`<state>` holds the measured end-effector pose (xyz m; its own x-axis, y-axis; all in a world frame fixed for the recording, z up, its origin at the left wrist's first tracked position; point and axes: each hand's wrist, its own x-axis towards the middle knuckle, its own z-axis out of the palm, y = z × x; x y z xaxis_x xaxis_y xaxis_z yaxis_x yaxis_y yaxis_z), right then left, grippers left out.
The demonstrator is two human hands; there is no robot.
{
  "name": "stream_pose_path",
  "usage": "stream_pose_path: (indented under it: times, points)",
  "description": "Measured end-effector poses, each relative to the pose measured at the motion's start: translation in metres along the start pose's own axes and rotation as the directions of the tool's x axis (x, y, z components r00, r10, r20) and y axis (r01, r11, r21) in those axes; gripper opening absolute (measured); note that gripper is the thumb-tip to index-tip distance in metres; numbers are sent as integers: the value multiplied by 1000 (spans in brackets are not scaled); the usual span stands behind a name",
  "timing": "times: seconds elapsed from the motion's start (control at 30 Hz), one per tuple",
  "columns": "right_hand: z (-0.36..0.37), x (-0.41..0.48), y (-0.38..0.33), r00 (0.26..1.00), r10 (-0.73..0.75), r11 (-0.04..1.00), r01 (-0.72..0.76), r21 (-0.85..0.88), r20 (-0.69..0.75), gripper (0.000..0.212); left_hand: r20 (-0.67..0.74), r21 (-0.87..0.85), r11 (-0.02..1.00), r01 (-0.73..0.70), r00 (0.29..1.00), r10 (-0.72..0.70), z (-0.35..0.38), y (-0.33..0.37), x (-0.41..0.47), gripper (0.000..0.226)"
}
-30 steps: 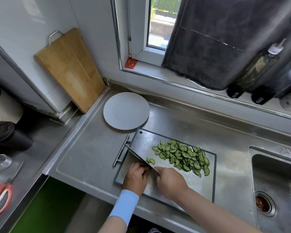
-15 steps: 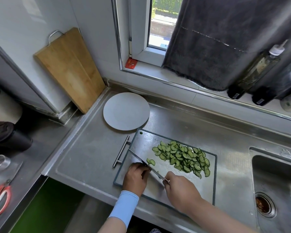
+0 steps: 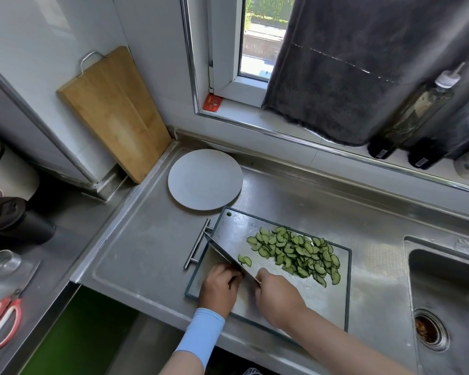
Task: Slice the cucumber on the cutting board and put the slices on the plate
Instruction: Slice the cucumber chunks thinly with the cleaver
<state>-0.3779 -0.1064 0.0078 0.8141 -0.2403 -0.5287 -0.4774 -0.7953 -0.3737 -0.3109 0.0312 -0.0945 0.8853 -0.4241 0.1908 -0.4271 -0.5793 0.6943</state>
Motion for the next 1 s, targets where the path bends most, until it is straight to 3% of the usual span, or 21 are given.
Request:
stream_pose_path:
  times: [0.53,1.0]
  points:
    - [-1,-25,10,999,-34,999,34,-5,-43,15,21,11,999,-39,999,39,-6,-1,-2,17]
    - [1,-17,3,1000,15,1000,-16,21,18,8,13,-15,1000,-15,1000,16,-6,-2,-3,21]
